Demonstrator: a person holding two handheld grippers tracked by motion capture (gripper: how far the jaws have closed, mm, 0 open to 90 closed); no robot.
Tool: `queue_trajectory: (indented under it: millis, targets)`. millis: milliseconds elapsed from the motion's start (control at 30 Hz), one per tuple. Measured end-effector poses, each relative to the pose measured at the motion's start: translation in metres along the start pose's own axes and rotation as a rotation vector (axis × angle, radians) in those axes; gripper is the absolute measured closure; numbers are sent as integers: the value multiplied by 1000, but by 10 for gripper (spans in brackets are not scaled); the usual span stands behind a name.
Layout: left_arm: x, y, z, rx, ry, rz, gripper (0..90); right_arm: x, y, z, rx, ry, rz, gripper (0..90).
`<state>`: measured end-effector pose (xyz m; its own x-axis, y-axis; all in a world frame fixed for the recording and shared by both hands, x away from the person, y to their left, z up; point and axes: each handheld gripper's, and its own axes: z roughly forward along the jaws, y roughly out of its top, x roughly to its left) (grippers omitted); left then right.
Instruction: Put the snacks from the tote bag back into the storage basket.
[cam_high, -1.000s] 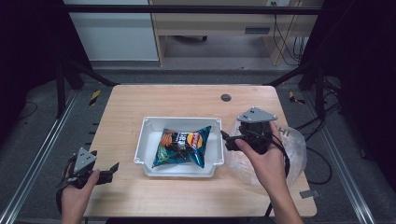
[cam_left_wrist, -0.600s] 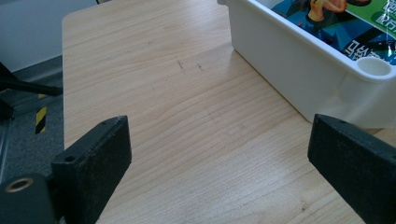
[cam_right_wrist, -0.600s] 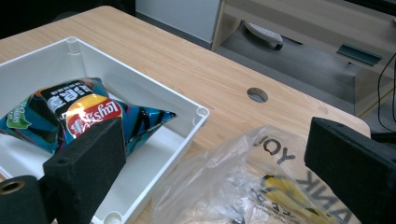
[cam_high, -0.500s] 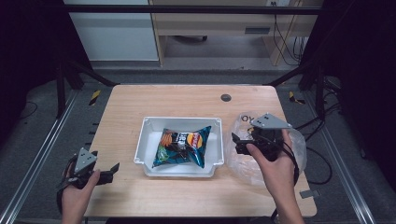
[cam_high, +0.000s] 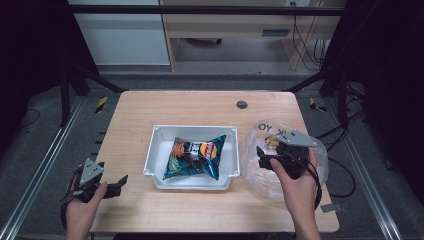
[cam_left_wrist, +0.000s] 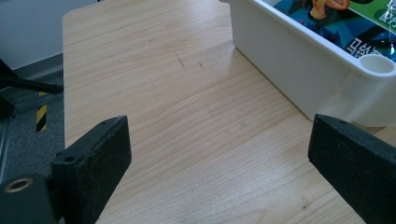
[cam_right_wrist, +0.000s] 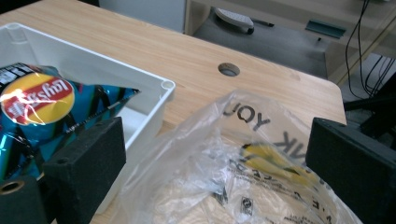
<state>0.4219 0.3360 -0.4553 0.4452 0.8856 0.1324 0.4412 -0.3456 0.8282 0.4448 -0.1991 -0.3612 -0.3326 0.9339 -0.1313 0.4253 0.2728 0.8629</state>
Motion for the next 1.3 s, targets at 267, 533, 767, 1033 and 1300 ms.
queue_trajectory:
  millis: [267, 533, 767, 1033, 1300]
  targets:
    - [0, 0, 0, 5, -2, 1, 54, 0, -17, 7, 31, -12, 15, 59]
    - [0, 0, 1, 8, -5, 3, 53, 1, -33, 18, 77, -4, 25, 62]
    - [0, 0, 1, 11, -7, 5, 52, -2, -45, 26, 111, -5, 40, 65]
    - [0, 0, 1, 13, -7, 7, 52, -6, -53, 37, 136, -12, 57, 65]
    - [0, 0, 1, 14, -7, 7, 52, -7, -61, 49, 168, -5, 59, 64]
